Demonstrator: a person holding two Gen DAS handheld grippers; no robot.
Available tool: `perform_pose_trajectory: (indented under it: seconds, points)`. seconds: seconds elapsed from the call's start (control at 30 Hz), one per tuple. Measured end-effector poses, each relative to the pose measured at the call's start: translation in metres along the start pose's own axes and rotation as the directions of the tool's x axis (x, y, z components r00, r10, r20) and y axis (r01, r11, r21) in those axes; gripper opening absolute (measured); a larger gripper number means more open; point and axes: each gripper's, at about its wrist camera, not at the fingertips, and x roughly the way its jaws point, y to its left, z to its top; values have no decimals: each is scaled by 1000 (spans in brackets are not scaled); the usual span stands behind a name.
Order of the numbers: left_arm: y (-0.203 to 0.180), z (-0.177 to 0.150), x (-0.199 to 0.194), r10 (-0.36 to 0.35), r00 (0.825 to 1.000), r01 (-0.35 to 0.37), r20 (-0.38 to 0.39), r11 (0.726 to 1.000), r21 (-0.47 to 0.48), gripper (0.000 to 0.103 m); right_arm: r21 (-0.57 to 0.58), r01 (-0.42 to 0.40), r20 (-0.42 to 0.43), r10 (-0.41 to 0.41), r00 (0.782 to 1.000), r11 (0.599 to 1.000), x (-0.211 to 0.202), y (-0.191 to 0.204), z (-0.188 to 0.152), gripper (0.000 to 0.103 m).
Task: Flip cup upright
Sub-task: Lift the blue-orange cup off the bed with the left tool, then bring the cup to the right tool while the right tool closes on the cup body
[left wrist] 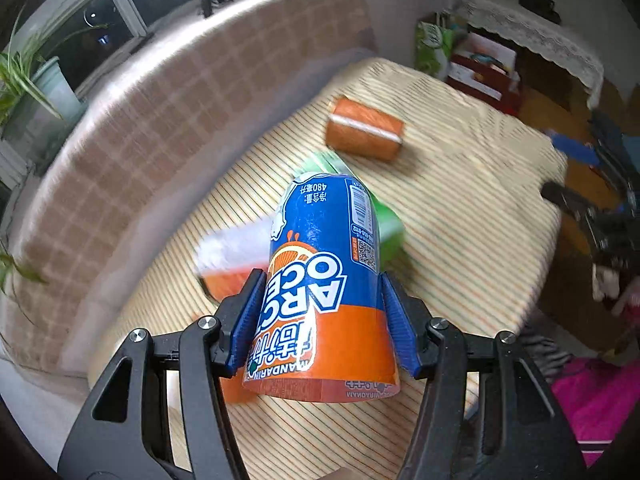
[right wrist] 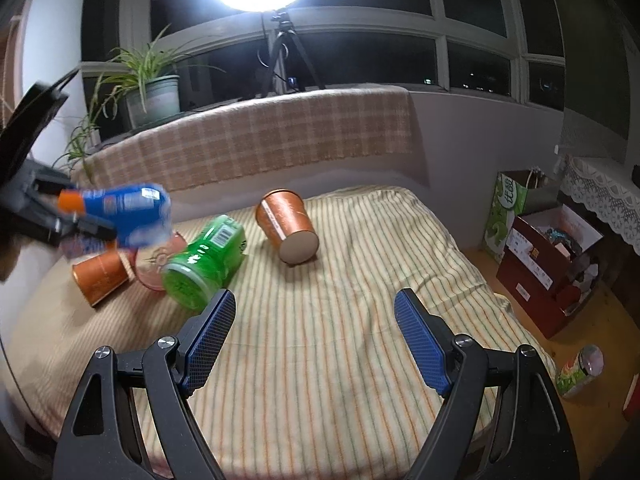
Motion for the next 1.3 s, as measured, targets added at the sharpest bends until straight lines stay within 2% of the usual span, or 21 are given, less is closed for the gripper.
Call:
perform_pose_trajectory:
  seconds: [0.27, 0.5, 0.6, 0.7, 0.77, 0.87, 0.93, 1.0, 1.03, 1.1, 1.13, 1.23, 1.3]
  points:
    - [-34, -50, 12, -102, 994, 102, -37, 995, 8, 59, -40, -21, -7, 21, 1000, 999, -8, 14, -2, 82]
    - [-36, -69, 27, -122, 991, 123, -61, 992, 14, 60, -67, -50, -19, 49, 999, 997, -10, 25, -3, 82]
    - [-36, -72, 28, -134, 990, 136, -49, 990, 31, 62, -94, -105, -41, 102, 994, 990, -7, 32, -3, 82]
    - [-34, -77, 28, -131, 990, 133, -47, 991, 36, 70, -148, -189, -81, 178, 981, 971, -1, 40, 0, 82]
    - [-32, -79, 29, -126, 991, 127, -44, 991, 26, 80, -200, -241, -115, 222, 968, 950, 5, 47, 5, 82]
    - [-27, -83, 29, -119, 992, 119, -36, 993, 4, 81, -281, -330, -174, 290, 941, 901, 17, 59, 14, 82]
    - [-22, -87, 29, -115, 993, 115, -35, 993, -21, 81, -332, -399, -224, 340, 913, 854, 24, 68, 20, 82]
    - [-15, -92, 23, -117, 993, 116, -28, 992, -47, 81, -418, -464, -279, 376, 884, 781, 29, 82, 24, 82]
    - [-13, -96, 18, -110, 994, 109, -18, 992, -58, 81, -475, -504, -310, 399, 863, 721, 30, 91, 25, 82]
    - [-9, -103, 8, -102, 995, 102, 0, 992, -79, 81, -566, -539, -351, 408, 842, 624, 29, 108, 25, 82]
    - [-5, -109, 0, -95, 995, 96, 11, 990, -101, 81, -610, -562, -381, 414, 826, 559, 28, 118, 25, 82]
    - [1, -126, -17, -86, 996, 89, 28, 982, -166, 81, -691, -613, -463, 415, 783, 384, 23, 145, 20, 82]
    - [6, -142, -29, -71, 997, 75, 24, 970, -231, 81, -727, -629, -507, 402, 763, 277, 21, 165, 15, 82]
